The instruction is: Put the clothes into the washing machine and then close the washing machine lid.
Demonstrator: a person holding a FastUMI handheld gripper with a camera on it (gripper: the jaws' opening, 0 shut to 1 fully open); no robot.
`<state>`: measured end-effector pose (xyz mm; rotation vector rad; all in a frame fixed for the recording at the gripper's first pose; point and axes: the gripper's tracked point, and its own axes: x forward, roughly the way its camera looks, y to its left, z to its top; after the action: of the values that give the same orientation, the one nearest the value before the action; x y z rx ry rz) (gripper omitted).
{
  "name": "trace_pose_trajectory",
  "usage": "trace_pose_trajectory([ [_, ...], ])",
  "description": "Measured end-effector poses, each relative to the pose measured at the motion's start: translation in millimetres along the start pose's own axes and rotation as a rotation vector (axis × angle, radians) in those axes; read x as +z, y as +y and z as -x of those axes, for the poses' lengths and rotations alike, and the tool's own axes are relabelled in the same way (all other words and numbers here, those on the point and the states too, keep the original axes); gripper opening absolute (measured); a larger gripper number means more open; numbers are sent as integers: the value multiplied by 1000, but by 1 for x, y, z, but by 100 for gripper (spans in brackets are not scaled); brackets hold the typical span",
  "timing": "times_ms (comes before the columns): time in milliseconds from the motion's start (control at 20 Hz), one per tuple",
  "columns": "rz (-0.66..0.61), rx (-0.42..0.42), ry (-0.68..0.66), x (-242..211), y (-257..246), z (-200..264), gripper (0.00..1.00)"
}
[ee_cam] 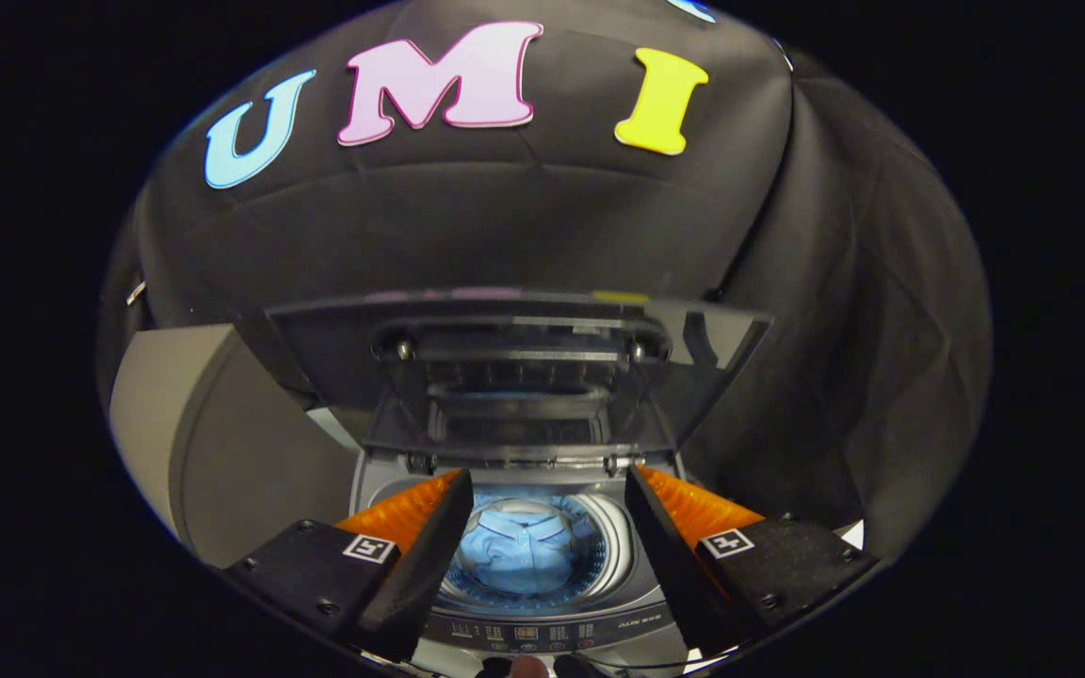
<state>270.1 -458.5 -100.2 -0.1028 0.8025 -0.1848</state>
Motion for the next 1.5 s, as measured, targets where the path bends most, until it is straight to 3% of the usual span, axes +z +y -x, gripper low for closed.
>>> trace_pose_trajectory([
  [500, 39, -35, -91, 95, -3, -5, 99],
  [700, -10, -23, -103, 119, -2, -20, 99],
  [1100, -16, -18, -35, 114, 0, -68, 99],
  [1250, -83, 20, -44, 106, 2, -69, 98],
  [1500, -67, 20, -68, 98, 0, -60, 100],
])
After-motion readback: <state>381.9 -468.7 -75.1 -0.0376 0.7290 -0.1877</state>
